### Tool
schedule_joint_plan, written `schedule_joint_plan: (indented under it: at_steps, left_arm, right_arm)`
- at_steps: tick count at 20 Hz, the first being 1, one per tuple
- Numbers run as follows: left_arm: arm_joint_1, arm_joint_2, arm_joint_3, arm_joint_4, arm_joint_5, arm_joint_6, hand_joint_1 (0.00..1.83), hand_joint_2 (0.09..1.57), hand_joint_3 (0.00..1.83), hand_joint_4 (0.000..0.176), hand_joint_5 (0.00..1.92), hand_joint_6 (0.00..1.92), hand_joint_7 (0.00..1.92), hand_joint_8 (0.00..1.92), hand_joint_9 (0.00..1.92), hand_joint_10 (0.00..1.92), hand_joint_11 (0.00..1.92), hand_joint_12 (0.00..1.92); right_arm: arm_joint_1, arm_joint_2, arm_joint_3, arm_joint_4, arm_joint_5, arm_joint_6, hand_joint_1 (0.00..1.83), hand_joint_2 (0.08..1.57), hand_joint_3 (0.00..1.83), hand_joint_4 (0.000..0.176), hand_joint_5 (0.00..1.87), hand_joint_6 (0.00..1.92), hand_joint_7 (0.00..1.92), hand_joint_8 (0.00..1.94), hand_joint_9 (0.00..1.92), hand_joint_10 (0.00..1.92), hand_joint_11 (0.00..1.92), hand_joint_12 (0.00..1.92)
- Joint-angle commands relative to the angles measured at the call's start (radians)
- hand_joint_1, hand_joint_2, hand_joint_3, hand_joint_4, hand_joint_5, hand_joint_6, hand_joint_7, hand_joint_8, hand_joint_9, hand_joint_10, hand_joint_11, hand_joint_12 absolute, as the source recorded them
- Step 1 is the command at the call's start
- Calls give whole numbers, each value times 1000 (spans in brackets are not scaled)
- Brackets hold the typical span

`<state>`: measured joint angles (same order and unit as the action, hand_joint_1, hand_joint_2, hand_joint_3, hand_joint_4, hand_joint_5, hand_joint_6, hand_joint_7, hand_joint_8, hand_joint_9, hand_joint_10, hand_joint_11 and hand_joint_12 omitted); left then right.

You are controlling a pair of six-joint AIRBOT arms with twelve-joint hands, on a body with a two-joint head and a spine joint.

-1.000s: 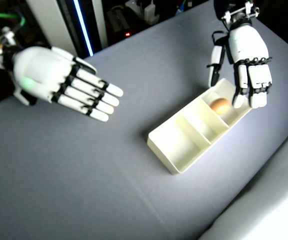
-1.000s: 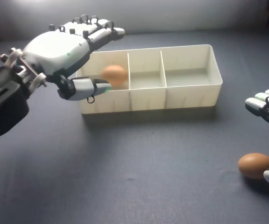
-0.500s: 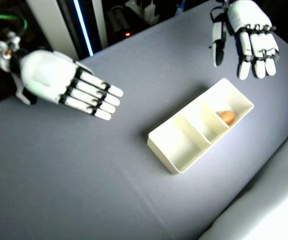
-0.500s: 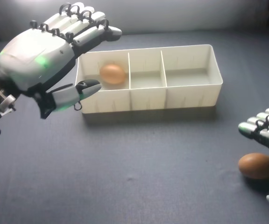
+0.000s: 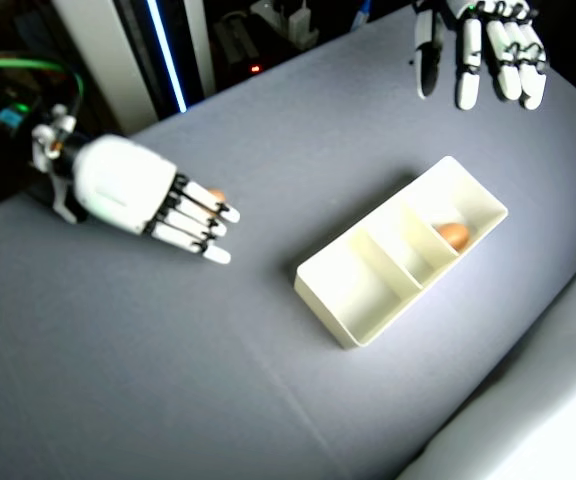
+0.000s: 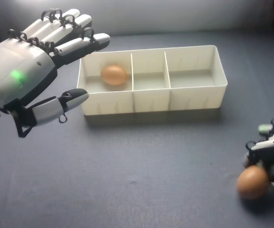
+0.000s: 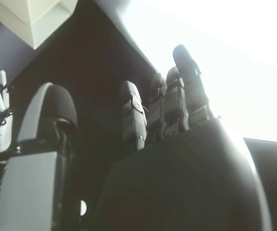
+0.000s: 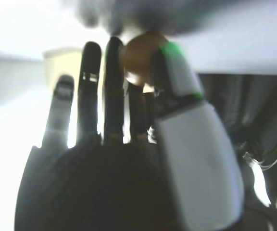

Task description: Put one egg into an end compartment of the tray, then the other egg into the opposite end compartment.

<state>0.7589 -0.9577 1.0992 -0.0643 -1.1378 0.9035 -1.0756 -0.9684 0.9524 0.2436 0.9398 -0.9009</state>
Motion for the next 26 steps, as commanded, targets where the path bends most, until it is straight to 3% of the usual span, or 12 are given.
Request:
schedule_joint_plan:
  at_steps: [1,6,7,8,14,16,17,19,21,22,23,26]
  left_arm:
    - [-3,13,-1,-5,-143,-2,831,1316,3,128,280,51,125,3,0,0,0,166]
    - [42,28,-22,-9,-167,-2,705,1358,6,83,258,22,111,2,0,0,12,10]
    - [60,28,-27,-18,-175,-2,699,1347,1,8,273,7,140,0,41,2,2,256]
    - [74,29,-30,-26,-181,-3,712,1332,0,0,293,7,155,2,57,5,0,432]
    - [121,31,-40,-46,-216,-18,651,1331,3,7,250,0,171,1,70,5,0,606]
    - [133,34,-46,-49,-224,-18,646,1338,5,10,255,3,181,5,78,9,0,605]
    - [138,35,-48,-51,-228,-18,626,1347,3,16,250,1,167,3,63,2,0,533]
    - [151,37,-52,-59,-240,-18,607,1361,3,7,245,0,154,0,48,0,0,491]
    - [157,37,-53,-65,-242,-18,563,1376,2,10,239,1,136,0,29,0,0,417]
    - [160,37,-53,-69,-241,-18,552,1377,1,15,245,3,128,1,24,0,0,363]
    - [162,38,-53,-70,-241,-18,555,1370,0,14,246,3,128,1,29,2,0,389]
    - [163,38,-53,-73,-239,-18,541,1363,0,15,219,0,104,0,17,0,0,405]
  right_arm:
    - [17,-1,2,-16,88,4,1207,1251,5,0,683,1215,809,1563,793,1713,788,1907]
    - [65,31,-3,-57,169,35,1199,1271,0,0,616,1320,814,1547,889,1704,880,1921]
    - [76,35,-1,-65,189,45,1196,1277,0,0,594,1352,811,1550,867,1706,827,1921]
    - [83,37,0,-67,197,46,1194,1278,1,0,583,1381,814,1531,828,1697,767,1921]
    - [97,54,-6,-68,238,45,1175,1307,4,0,581,1330,739,1700,846,1917,869,1921]
    - [94,85,-34,-75,269,45,1091,1363,5,0,445,1630,666,1644,535,1693,461,1921]
    - [91,96,-46,-82,278,45,958,1416,7,0,439,1737,438,1303,429,1566,318,1921]
    - [73,134,-83,-108,288,45,668,1329,0,0,17,619,77,722,46,1165,12,1756]
    - [40,161,-109,-121,288,45,513,1265,0,26,0,56,2,254,1,481,0,1402]
    - [7,178,-124,-123,289,48,554,1220,0,18,0,10,0,50,0,100,0,1170]
    - [-31,188,-133,-123,298,60,608,1176,0,11,0,1,0,9,0,19,0,1118]
    - [-102,198,-153,-144,305,89,650,1094,0,0,0,0,0,0,1,0,0,1422]
